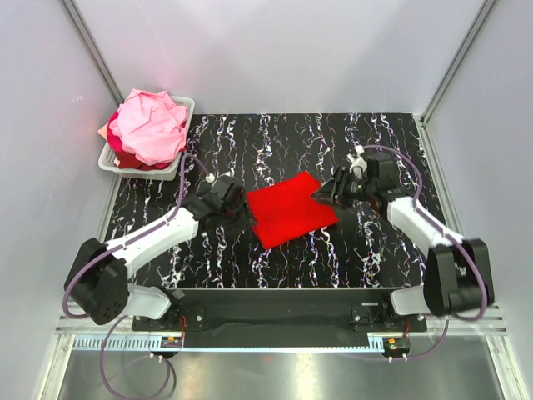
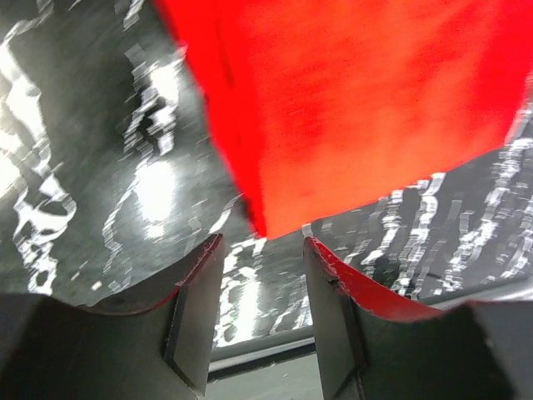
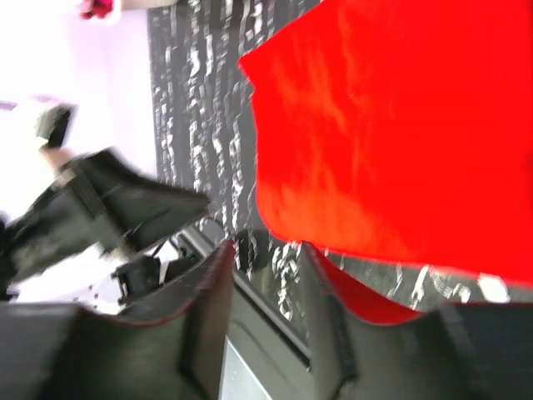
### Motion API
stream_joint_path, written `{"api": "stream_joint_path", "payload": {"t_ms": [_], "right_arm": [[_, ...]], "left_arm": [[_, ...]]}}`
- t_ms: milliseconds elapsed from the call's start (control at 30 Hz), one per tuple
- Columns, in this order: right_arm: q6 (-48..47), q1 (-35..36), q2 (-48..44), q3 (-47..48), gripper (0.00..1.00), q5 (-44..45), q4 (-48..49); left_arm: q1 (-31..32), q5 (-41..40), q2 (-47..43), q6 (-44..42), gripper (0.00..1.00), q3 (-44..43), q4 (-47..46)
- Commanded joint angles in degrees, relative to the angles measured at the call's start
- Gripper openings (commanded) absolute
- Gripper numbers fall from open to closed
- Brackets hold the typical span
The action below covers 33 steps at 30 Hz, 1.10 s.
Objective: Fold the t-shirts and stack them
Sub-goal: Neatly place the folded tshirt to the corner
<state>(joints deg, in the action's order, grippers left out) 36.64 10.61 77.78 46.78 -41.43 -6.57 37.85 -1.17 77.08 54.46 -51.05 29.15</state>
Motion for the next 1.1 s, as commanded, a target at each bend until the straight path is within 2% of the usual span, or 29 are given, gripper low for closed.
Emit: {"api": "stream_joint_path", "payload": {"t_ms": [0,67,133,300,467,667,833,1000,1067], "right_arm": [[-1.92,0.46,8.51,5.41,0.42,1.17,-2.92],[-2.98,0.38,15.36,7.96,0.35,1.35,-3.54],[-3.77,0.20,20.89,8.85,0.33,1.26,-3.02],[-4.04,-1.64,26.63,7.27,0.26,-0.22,-0.82],[-4.65,-1.82,25.41,5.60,0.29,0.12,0.15],[-5.00,-2.08,26.02,4.55,0.36,-1.28,2.52],[-3.78,-2.61,24.53,2.53,0.36,-1.73,2.88],[2.55,-0.43,16.46,-5.20,0.37,-1.46,5.77],[0.72,0.55,14.34,-6.36,0.41,-0.23,4.12]], "left_arm": [[1.09,0.99,0.95,-2.60,0.47,-3.18,-6.36],[1.44,3.10,4.02,-2.60,0.47,-4.41,-8.57],[1.53,3.72,6.67,-1.73,0.46,-5.64,-10.33],[1.70,6.53,15.46,-0.32,0.41,-2.23,-14.72],[1.62,5.22,19.07,0.21,0.38,3.66,-15.52],[1.53,1.26,17.67,-1.10,0.38,7.19,-12.55],[1.27,-2.60,17.84,-5.57,0.39,2.02,-8.06],[-0.14,-5.51,22.85,-11.47,0.40,-8.17,-1.82],[-0.84,-6.39,24.78,-12.71,0.39,-10.29,0.38]]}}
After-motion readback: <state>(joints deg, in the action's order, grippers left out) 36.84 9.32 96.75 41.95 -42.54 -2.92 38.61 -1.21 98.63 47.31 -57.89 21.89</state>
